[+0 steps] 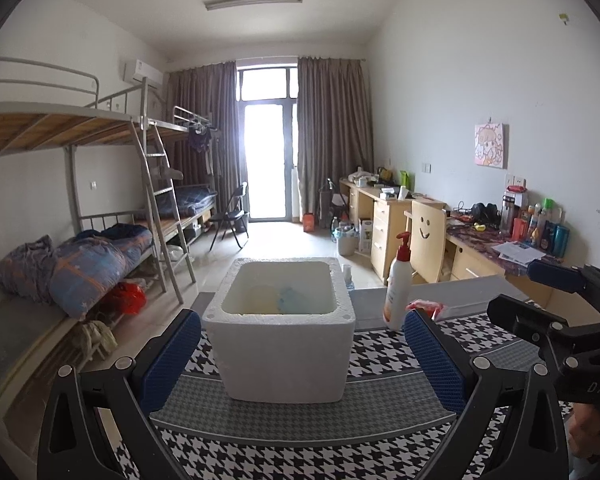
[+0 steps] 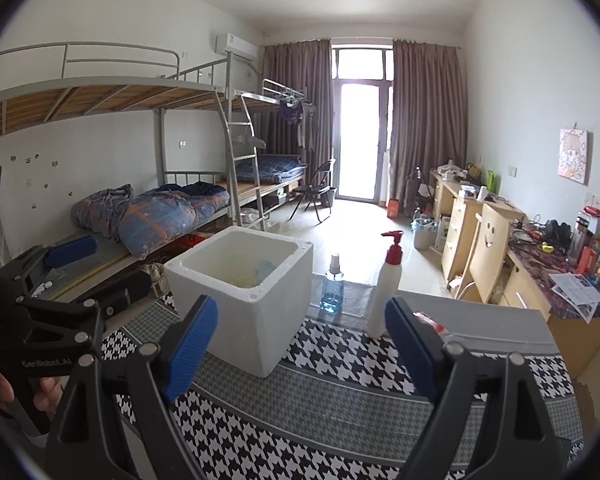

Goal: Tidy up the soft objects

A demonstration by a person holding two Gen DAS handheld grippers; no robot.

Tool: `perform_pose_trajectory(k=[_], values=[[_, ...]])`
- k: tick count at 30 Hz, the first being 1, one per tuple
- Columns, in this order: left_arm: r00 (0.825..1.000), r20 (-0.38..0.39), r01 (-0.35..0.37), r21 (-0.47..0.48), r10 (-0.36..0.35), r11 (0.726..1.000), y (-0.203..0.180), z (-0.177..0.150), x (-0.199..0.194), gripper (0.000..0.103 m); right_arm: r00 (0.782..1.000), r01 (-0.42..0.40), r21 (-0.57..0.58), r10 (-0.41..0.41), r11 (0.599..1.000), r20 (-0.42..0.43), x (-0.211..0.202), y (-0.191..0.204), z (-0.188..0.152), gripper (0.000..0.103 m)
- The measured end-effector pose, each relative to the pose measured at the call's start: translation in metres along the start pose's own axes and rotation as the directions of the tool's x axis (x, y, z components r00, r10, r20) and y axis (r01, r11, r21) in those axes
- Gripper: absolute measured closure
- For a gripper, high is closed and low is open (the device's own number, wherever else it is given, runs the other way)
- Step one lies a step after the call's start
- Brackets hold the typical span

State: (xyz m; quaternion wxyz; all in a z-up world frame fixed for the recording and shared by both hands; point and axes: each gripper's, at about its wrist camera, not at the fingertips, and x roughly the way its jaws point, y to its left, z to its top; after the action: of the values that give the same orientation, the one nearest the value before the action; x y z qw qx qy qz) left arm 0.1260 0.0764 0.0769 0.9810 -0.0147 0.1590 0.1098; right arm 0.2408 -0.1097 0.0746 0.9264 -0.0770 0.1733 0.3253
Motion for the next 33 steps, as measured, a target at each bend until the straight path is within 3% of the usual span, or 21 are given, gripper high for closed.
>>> perform_pose_trajectory(k=[4, 19, 27, 33], values=[[1.000, -0.003, 0.007, 0.001, -0.007, 1.000, -0.001, -0.006, -0.003, 0.001, 0.999, 0.014, -0.001, -0.014, 1.000, 0.037, -0.018, 0.003, -0.011, 0.007], [0.999, 0.045, 0.020, -0.009, -0.020, 1.000, -0.009, -0.034, -0.032, 0.001, 0.993, 0.047, 0.002, -0.047, 0.999, 0.107, -0.054, 0.013, -0.032, 0.007], [0.996, 0.077, 0.047, -0.006, -0.046, 0.999, -0.015, -0.052, -0.041, 0.001, 0.985, 0.110, 0.014, -0.111, 0.994, 0.133, -0.063, 0.008, -0.056, 0.007], [0.995, 0.101, 0.030, -0.014, -0.028, 0.999, -0.018, -0.066, -0.042, 0.001, 0.983, 0.128, 0.049, -0.134, 0.991, 0.127, -0.066, -0.001, -0.074, 0.007]])
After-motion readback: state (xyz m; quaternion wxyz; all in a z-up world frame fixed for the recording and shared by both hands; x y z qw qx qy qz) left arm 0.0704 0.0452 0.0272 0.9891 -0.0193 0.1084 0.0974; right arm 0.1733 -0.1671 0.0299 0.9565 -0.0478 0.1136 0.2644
